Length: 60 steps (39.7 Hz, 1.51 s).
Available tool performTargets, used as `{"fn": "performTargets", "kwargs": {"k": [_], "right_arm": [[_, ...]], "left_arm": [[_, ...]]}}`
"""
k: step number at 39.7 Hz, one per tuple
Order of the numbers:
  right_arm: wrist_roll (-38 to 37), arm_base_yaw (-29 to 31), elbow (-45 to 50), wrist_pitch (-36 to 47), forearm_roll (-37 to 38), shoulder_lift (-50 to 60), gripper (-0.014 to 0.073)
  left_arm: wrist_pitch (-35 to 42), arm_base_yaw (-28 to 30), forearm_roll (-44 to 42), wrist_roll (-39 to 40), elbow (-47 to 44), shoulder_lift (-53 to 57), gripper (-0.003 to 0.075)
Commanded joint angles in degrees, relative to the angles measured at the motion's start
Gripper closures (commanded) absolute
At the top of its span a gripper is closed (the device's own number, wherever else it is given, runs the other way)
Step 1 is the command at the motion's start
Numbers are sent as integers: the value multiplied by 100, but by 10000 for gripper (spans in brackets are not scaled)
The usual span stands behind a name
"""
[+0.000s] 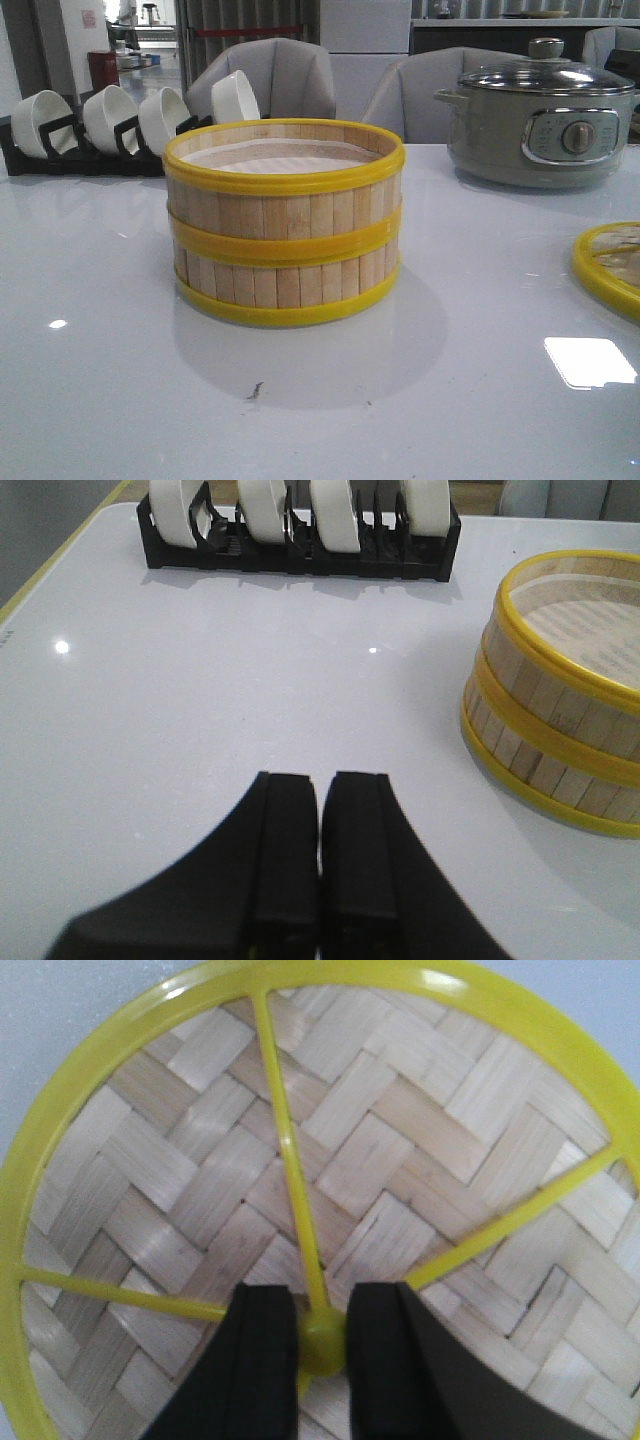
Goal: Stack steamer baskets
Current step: 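Grasp the woven bamboo lid at its center hub with the right gripper, then carry the lid over the stack and lower it onto the top basket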
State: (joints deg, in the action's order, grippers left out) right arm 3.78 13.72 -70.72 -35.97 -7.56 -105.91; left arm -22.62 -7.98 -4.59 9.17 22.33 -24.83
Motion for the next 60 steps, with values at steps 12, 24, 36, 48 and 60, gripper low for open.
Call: {"fn": "performTargets", "kwargs": {"k": [12,24,36,48,60], "right_arm": [[9,-401,-324,-91,-45,624,558],[9,-1430,-2093,-1333,-273,857,558],[9,-2996,-4299,-1942,-272,264,558],[9,-4237,-6121,-2583,-272,-1081,558],[-12,-4456,-6326,-2759,162,-1453,558]], "left_arm": [[517,-4,1,32,177,-13,634],[517,-4,1,32,177,-13,634],[517,-4,1,32,177,-13,634],[517,-4,1,32,177,-13,634],[517,-4,1,32,177,-13,634]]}}
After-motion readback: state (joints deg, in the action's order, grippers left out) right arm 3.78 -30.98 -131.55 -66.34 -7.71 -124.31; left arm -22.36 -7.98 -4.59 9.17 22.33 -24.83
